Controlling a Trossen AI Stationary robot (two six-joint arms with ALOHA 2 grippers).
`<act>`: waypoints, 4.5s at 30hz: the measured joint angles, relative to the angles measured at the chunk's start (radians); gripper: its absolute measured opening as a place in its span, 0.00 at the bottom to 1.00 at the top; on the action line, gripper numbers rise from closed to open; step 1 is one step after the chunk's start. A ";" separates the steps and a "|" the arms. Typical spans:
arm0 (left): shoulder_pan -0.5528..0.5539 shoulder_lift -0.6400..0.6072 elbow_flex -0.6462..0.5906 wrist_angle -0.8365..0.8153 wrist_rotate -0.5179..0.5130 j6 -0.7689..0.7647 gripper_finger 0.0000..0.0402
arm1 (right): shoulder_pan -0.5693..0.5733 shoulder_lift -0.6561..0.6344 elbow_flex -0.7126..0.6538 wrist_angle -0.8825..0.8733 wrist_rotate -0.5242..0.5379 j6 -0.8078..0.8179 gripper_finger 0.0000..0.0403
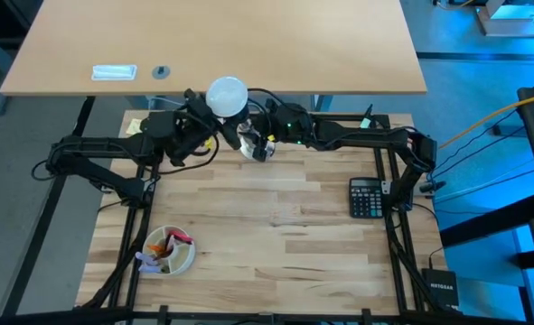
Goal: Screw lightbulb
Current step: Insert the white lightbulb on the silver lamp
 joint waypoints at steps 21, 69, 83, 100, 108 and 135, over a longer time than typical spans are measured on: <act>0.000 -0.009 0.003 -0.117 0.253 -0.032 0.34 | -0.001 0.001 -0.002 0.006 -0.379 0.014 0.34; -0.044 -0.121 -0.004 -0.266 0.284 0.030 0.79 | -0.019 -0.001 0.069 -0.075 -0.398 0.004 0.34; -0.057 -0.231 -0.002 -0.419 0.090 -0.017 0.79 | -0.018 -0.002 0.124 -0.087 -0.179 -0.034 0.34; -0.245 0.037 0.000 0.112 -0.465 0.285 0.68 | -0.019 0.050 0.119 0.008 0.101 -0.078 0.34; -0.223 0.072 0.000 0.393 -0.521 0.493 0.68 | -0.019 0.050 0.119 0.028 0.121 -0.106 0.34; -0.081 0.071 0.000 0.419 -0.329 0.381 0.68 | -0.019 0.050 0.118 0.027 0.104 -0.120 0.34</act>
